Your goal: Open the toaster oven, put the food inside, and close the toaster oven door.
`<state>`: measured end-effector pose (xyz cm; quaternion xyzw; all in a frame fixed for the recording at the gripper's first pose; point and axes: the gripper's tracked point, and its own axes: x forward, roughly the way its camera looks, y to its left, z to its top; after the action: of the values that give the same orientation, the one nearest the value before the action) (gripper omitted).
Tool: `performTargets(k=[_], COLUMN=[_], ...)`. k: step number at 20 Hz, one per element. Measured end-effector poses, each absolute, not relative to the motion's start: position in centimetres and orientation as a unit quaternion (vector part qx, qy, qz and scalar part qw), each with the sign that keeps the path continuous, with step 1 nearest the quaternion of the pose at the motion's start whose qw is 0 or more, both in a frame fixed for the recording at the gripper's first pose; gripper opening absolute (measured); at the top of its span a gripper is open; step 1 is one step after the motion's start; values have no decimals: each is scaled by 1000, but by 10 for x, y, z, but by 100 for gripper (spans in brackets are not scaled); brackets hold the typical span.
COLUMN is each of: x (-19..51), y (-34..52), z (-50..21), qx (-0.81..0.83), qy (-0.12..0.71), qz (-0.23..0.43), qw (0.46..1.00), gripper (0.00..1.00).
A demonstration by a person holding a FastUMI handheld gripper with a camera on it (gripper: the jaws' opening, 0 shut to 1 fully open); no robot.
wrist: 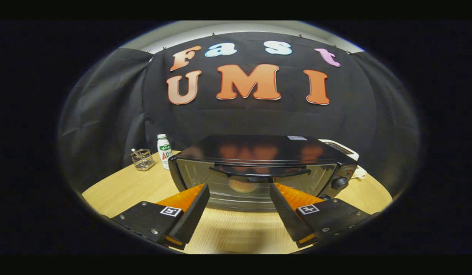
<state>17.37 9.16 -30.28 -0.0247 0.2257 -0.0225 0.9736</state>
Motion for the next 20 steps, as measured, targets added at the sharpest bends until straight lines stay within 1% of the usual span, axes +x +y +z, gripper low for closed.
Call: performTargets(k=[4, 13, 20], x=[144, 66, 15], y=[72, 67, 63], z=[-255, -136, -79], qx=[-52, -51, -89], qy=[178, 84, 30], qz=[-20, 27, 14], qw=[982, 995, 995], gripper=[94, 96, 98])
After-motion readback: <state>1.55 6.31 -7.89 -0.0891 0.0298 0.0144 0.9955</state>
